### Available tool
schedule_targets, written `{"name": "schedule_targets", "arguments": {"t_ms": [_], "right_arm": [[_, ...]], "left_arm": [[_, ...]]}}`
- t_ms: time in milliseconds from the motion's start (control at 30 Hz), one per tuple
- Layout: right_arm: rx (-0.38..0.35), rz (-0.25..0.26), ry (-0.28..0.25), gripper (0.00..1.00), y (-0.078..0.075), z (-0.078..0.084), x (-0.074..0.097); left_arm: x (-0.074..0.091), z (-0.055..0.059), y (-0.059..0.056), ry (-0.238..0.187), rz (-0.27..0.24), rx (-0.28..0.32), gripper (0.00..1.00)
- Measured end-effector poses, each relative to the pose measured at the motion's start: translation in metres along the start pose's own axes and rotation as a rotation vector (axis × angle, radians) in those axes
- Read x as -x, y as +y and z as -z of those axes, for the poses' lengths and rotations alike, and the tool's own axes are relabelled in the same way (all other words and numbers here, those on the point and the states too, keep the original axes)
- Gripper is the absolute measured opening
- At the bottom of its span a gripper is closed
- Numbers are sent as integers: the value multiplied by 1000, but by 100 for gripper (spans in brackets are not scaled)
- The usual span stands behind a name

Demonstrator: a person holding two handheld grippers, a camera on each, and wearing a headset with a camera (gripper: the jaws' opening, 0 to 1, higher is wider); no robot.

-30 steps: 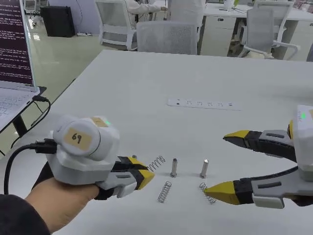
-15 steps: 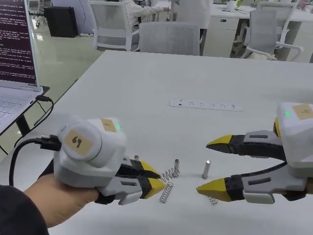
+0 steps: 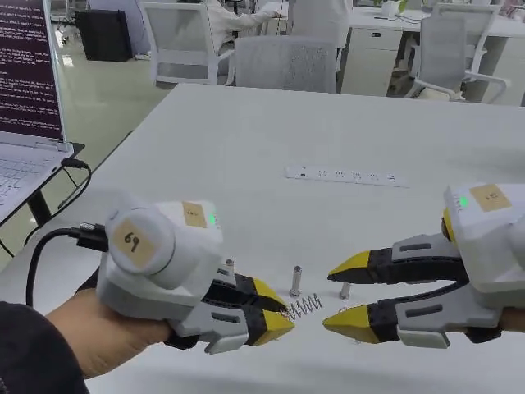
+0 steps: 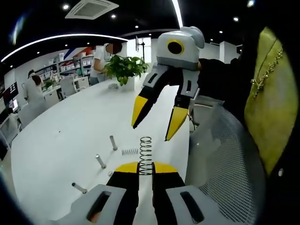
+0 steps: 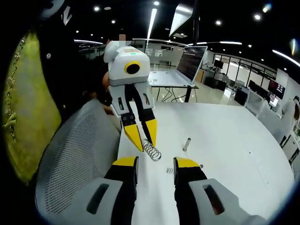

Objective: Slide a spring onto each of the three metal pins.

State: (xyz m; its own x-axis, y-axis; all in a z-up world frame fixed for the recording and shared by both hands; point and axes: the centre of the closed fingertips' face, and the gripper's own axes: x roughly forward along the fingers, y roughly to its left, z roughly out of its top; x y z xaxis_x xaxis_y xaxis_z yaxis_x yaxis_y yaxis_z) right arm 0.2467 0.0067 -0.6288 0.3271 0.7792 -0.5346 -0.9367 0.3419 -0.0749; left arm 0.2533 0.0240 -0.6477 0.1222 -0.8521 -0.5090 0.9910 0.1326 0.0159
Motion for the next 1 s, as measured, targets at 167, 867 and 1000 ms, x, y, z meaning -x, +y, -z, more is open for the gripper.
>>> {"name": "schedule_targets", "arguments": {"t_ms": [167,867,1000], "right_arm": [[-5,-20,9,24,3,3,-2],[8,-68,36,10,13,7,-6],[12,-70,39,10,13,7,-6]], "left_arm": [[-2,-2,-6,-2,21,-16,1],[-4,-6,-13,-15,56,-49,2],[-5,-5,-14,-8,58,-66,2]]}}
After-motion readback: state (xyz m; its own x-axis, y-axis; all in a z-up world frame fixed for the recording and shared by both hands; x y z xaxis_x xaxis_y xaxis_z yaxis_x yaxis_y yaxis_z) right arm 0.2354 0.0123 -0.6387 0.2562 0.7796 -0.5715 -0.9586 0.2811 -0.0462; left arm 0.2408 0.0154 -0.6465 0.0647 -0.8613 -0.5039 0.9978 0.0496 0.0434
